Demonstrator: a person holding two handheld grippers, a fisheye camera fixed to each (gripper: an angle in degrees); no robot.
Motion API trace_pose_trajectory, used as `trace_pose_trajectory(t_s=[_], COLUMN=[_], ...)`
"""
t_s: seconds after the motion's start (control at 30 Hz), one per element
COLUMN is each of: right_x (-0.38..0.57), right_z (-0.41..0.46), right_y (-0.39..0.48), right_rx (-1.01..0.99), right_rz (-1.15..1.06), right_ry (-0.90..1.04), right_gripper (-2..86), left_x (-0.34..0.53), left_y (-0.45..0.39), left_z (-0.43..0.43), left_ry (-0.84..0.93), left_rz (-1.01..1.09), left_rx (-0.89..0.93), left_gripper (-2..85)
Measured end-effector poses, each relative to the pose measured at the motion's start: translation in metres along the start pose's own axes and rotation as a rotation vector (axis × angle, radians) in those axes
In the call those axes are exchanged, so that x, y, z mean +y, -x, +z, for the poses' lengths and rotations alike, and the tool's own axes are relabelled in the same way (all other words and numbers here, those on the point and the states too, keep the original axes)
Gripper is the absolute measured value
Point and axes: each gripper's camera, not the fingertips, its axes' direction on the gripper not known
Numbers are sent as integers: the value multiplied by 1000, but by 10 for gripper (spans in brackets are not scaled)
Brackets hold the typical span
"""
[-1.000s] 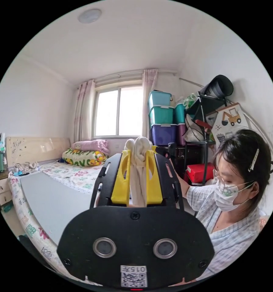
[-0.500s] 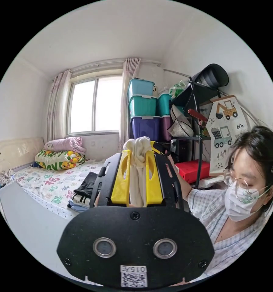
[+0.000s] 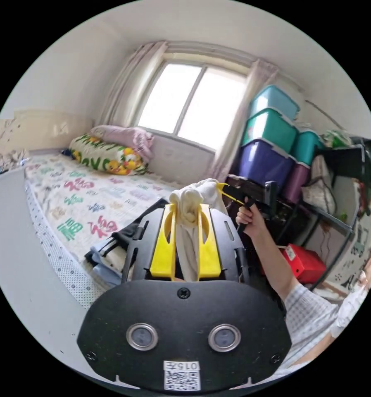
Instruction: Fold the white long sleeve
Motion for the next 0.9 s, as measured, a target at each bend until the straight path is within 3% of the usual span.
trace_pose_trajectory(t_s=[0.1,0.17,0.23,0.37,0.5,0.6,0.73,0.8,0.87,0.9], right_x=[11,19,22,33,51,71,99,103,108,111], right_z=[93,152,163,176,183,183,177,174,163,160], right_y=[-19,-24,-30,-43,-55,-61,-54,-31,26,43], right_rx=[-24,-4,-18,-105,-197,-255,-122,-25,150,194], right_rz=[149,183,192,219,262,295,393,349,145,86], right_ry=[16,136,121,94,28,-57,-184,-223,-280,-290], right_gripper=[-3,-8,-9,-10,-9,-9,-6,-5,-5,-5], left_x=[-9,-21,-35,-80,-119,-146,-140,-108,-54,-42], left_y=[67,91,98,69,-4,-101,-301,-386,-468,-482], left_z=[38,41,33,12,-17,-58,-114,-122,-128,-131], left_ry=[92,109,125,189,197,183,175,166,156,152], left_rz=[-153,-191,-219,-219,-112,74,630,945,1339,1416], left_rx=[-117,-82,-15,45,-47,-241,-708,-954,-1243,-1299], left_gripper=[80,79,78,77,85,91,72,79,94,95])
